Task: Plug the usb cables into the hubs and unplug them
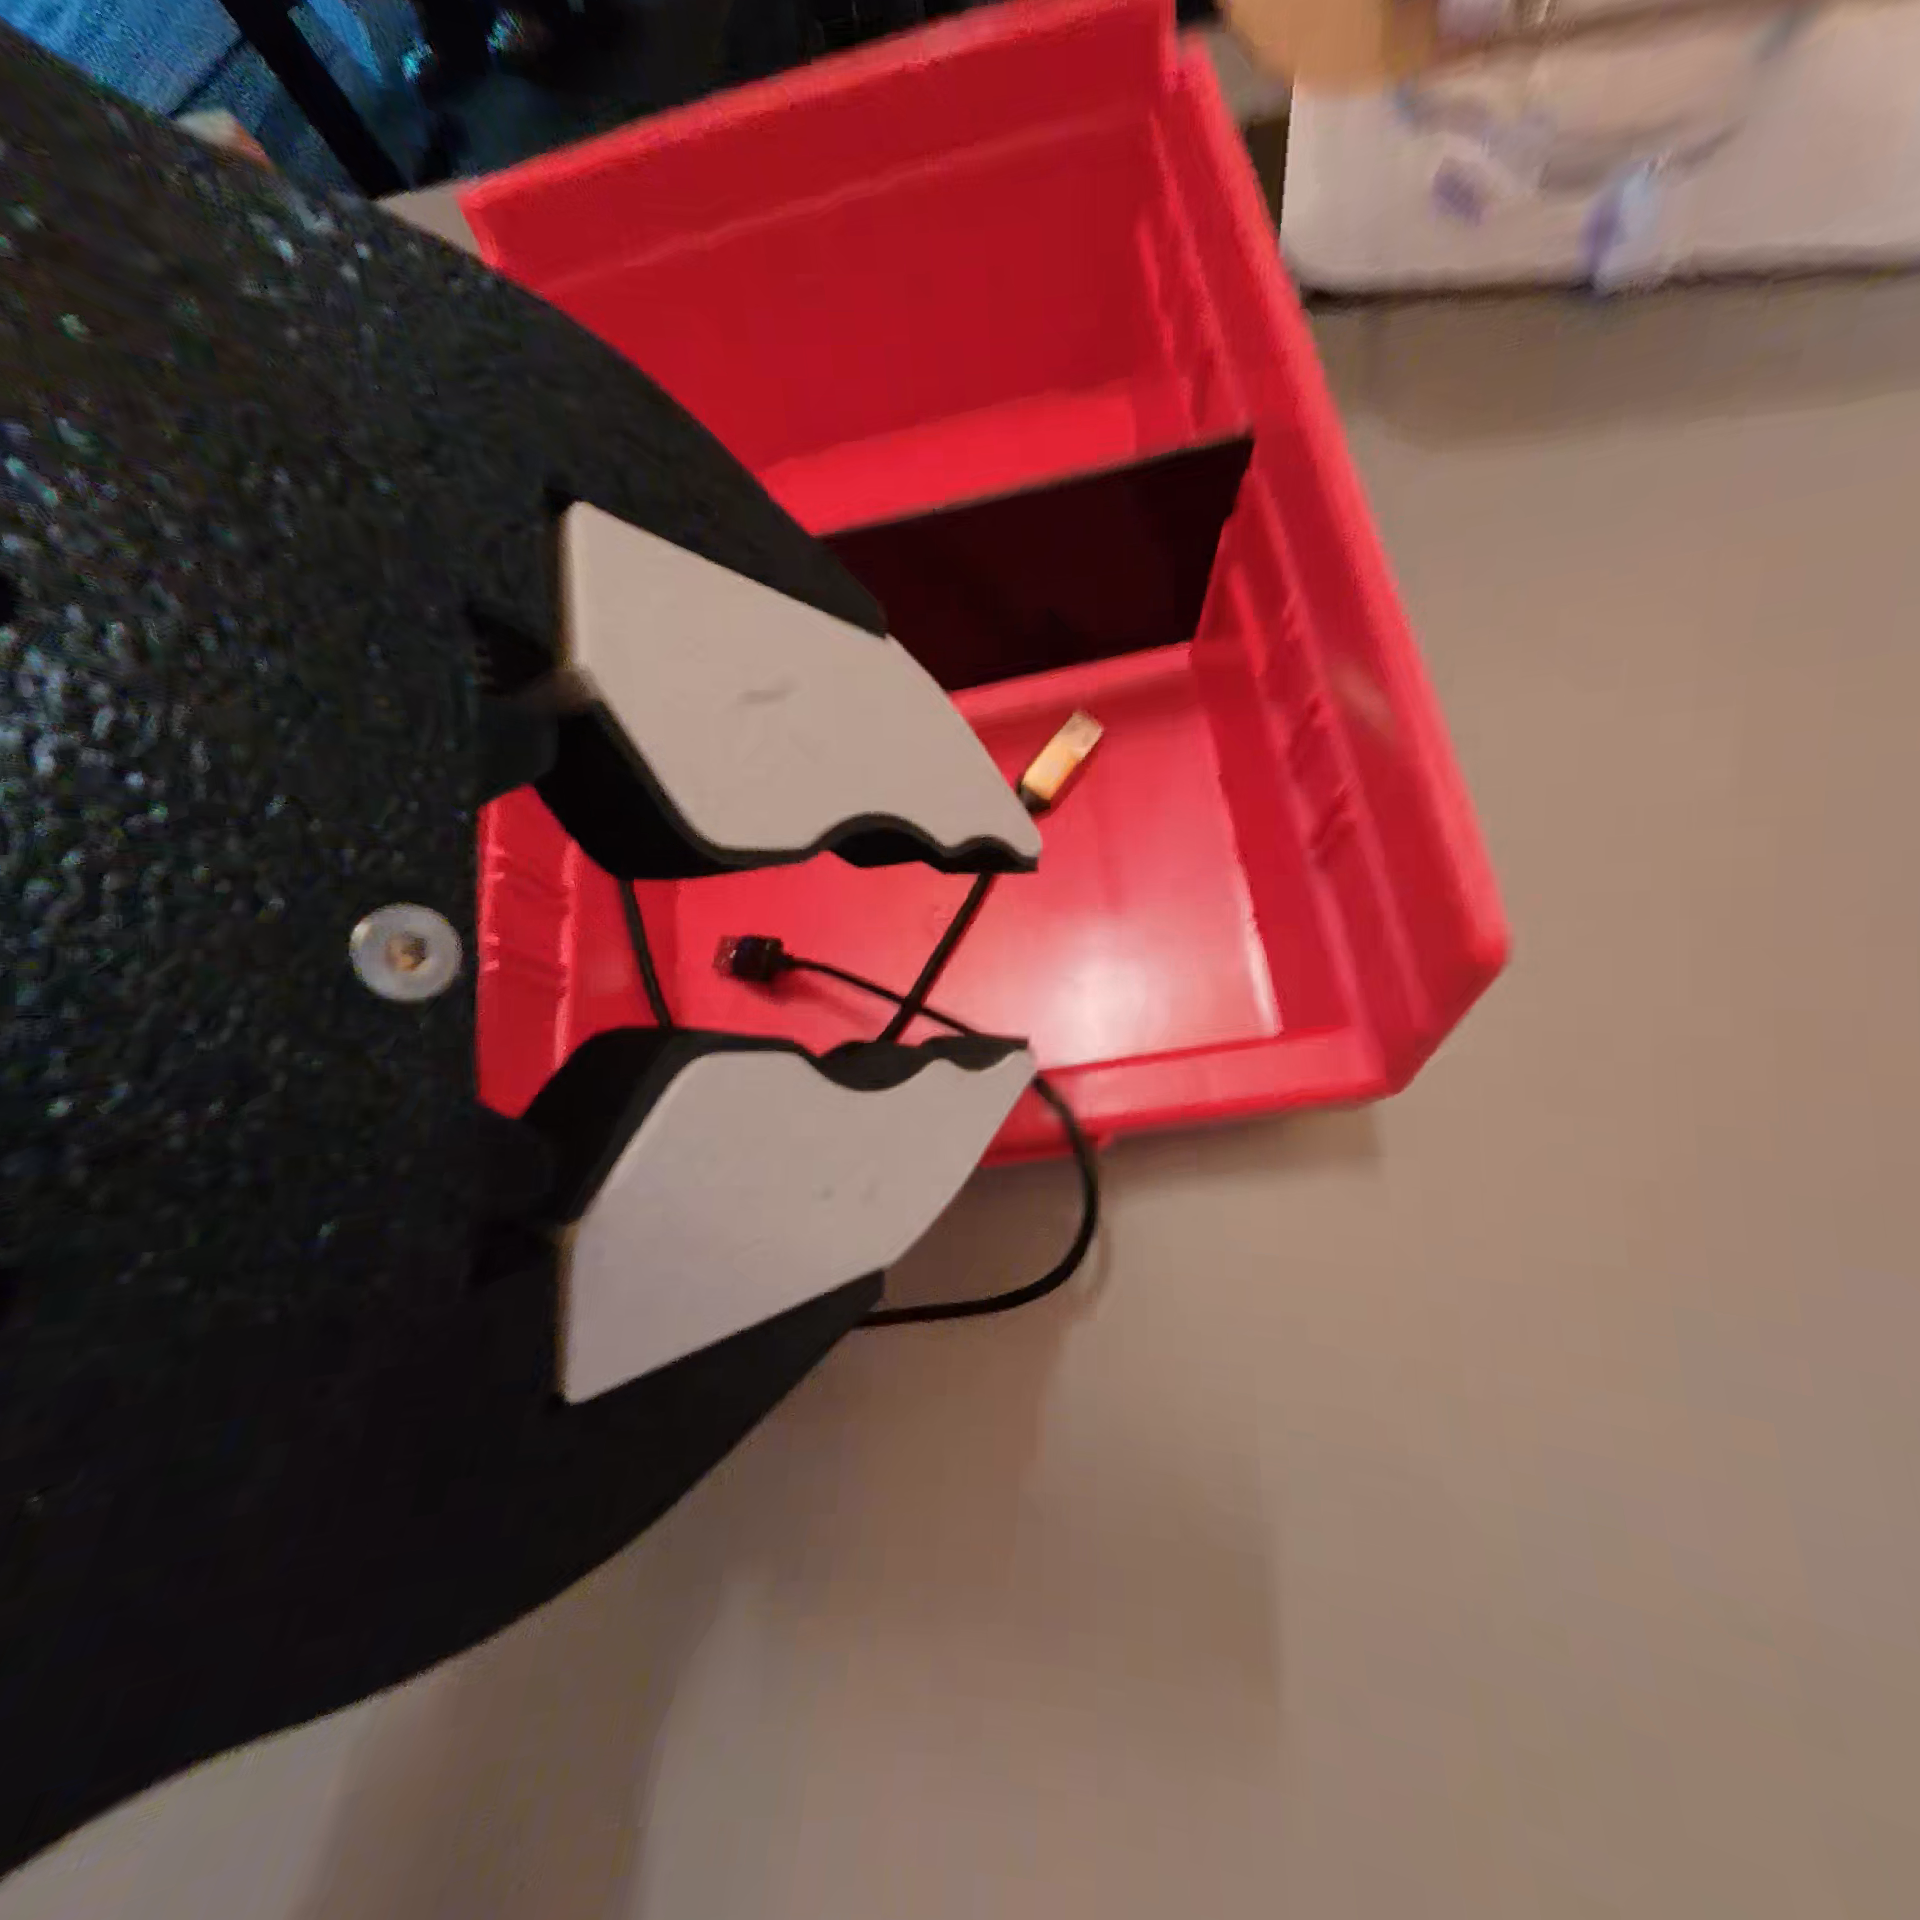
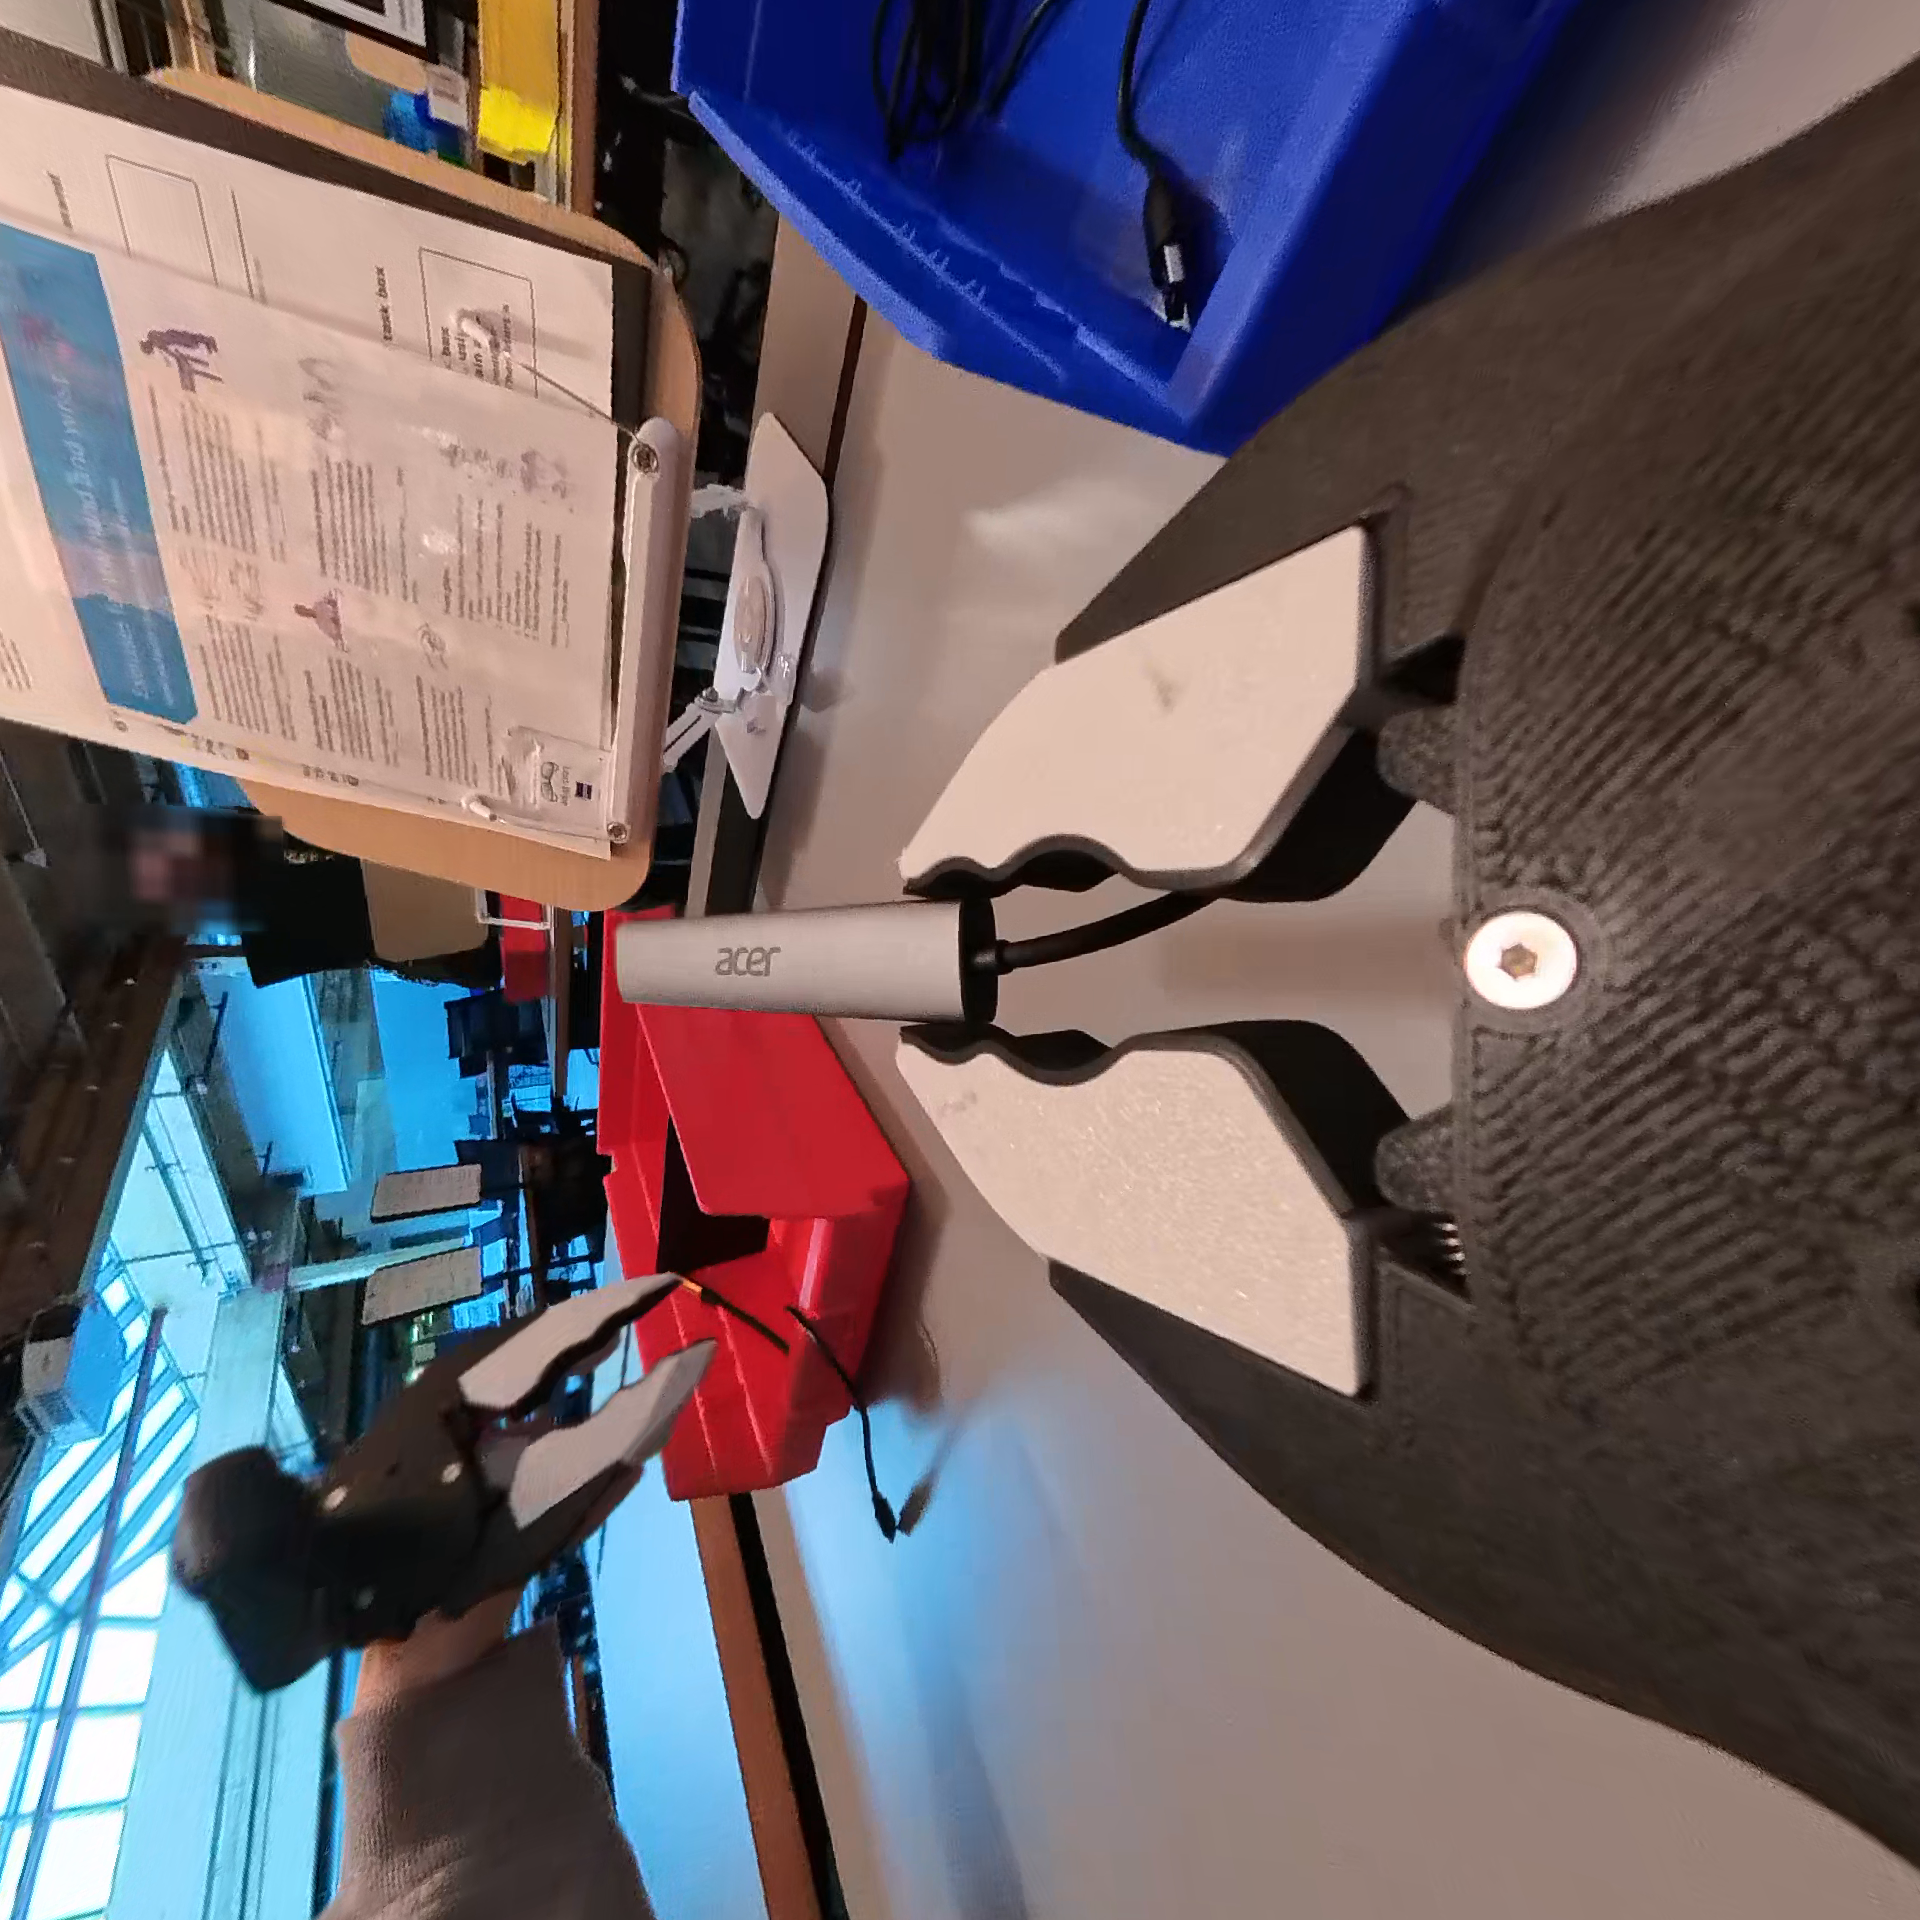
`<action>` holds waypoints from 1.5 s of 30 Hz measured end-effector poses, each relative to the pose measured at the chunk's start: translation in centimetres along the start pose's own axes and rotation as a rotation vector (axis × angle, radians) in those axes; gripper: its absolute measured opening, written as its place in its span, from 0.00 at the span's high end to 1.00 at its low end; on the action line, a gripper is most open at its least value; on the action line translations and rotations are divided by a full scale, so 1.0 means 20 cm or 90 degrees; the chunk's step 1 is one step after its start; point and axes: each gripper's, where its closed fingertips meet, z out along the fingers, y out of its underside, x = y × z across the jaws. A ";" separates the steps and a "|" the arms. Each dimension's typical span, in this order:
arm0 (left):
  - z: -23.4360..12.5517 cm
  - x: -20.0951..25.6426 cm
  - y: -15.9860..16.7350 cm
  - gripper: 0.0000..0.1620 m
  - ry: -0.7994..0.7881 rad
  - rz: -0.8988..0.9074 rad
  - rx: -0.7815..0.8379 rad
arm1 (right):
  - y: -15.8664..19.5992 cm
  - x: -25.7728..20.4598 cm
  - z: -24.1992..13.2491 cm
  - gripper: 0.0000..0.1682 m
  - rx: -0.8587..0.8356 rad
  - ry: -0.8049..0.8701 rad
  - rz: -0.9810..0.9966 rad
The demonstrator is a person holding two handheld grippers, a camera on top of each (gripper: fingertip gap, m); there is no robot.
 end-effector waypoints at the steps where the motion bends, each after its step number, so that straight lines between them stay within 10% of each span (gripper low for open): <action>1: 0.03 0.02 0.04 0.80 0.029 0.007 -0.028 | 0.00 0.00 0.00 0.86 -0.001 0.000 -0.002; 12: 0.18 0.15 0.05 0.93 0.182 -0.036 -0.025 | 0.01 -0.02 0.01 0.86 -0.006 -0.016 -0.003; 21: -0.01 0.01 -0.07 0.99 0.005 -0.076 0.078 | 0.00 -0.01 0.00 0.86 0.000 -0.021 0.012; 29: -0.52 -0.11 -0.63 0.99 -0.384 -0.298 0.440 | -0.03 0.05 -0.03 0.86 0.036 0.003 0.054; 37: -0.12 0.44 -0.69 0.99 -0.624 -0.061 0.346 | -0.06 0.09 -0.06 0.86 0.067 0.015 0.083; 45: 0.01 0.75 -0.43 1.00 -0.514 0.088 0.242 | -0.05 0.05 -0.06 0.86 0.059 -0.002 0.071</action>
